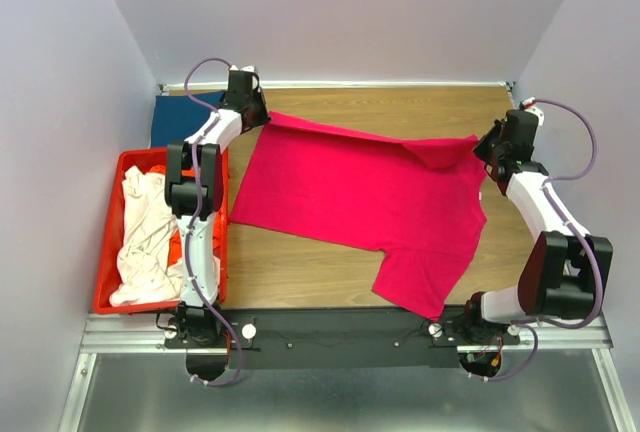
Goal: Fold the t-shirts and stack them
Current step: Fold the tshirt
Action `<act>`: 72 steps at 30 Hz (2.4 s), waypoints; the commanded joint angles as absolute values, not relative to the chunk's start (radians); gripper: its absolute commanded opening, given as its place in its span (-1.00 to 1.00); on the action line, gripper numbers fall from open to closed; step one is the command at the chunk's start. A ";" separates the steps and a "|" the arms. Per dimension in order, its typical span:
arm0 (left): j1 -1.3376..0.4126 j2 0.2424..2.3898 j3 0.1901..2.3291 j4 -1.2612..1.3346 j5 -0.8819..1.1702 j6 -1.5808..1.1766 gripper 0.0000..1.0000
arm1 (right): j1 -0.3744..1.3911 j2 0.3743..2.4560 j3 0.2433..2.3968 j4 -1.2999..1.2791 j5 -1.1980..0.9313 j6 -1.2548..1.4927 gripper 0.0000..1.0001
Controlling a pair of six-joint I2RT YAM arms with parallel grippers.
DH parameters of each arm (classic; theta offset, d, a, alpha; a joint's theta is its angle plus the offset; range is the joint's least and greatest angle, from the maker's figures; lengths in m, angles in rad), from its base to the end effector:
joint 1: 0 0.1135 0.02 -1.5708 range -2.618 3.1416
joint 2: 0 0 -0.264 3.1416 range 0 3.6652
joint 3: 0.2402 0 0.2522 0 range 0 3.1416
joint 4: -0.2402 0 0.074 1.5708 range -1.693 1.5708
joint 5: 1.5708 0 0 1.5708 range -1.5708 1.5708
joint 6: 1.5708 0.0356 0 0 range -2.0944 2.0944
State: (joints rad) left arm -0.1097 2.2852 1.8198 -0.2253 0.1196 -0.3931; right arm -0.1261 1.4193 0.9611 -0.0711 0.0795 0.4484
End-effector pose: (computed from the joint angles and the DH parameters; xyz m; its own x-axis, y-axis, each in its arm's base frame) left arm 0.5195 -0.0615 0.1870 -0.6616 -0.3097 -0.6829 -0.0577 0.9290 -0.3655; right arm 0.3180 -0.0432 0.2646 -0.3676 0.4822 -0.7952 0.3914 0.8559 0.3381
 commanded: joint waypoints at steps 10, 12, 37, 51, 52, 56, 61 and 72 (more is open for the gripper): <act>-0.098 2.189 1.789 -0.308 0.035 -0.370 -1.00 | -0.132 1.368 0.913 -0.152 0.146 0.523 -0.99; -0.098 2.178 1.775 -0.322 0.029 -0.376 -1.00 | -0.132 1.367 0.904 -0.155 0.144 0.532 -0.99; -0.100 2.244 1.967 -0.253 0.040 -0.336 -1.00 | -0.132 1.450 0.985 -0.169 0.112 0.543 -0.99; -0.100 2.204 1.843 -0.302 0.015 -0.348 -1.00 | -0.132 1.393 0.943 -0.169 0.147 0.532 -0.99; -0.100 2.197 1.833 -0.305 0.011 -0.350 -1.00 | -0.132 1.390 0.939 -0.170 0.149 0.529 -0.99; -0.098 2.166 1.784 -0.321 -0.026 -0.350 -1.00 | -0.133 1.368 0.914 -0.169 0.160 0.532 -0.99; -0.098 2.169 1.755 -0.342 -0.026 -0.344 -1.00 | -0.132 1.351 0.890 -0.170 0.153 0.540 -0.99; -0.098 2.233 1.759 -0.382 -0.072 -0.356 -1.00 | -0.132 1.381 0.818 -0.173 0.184 0.552 -0.99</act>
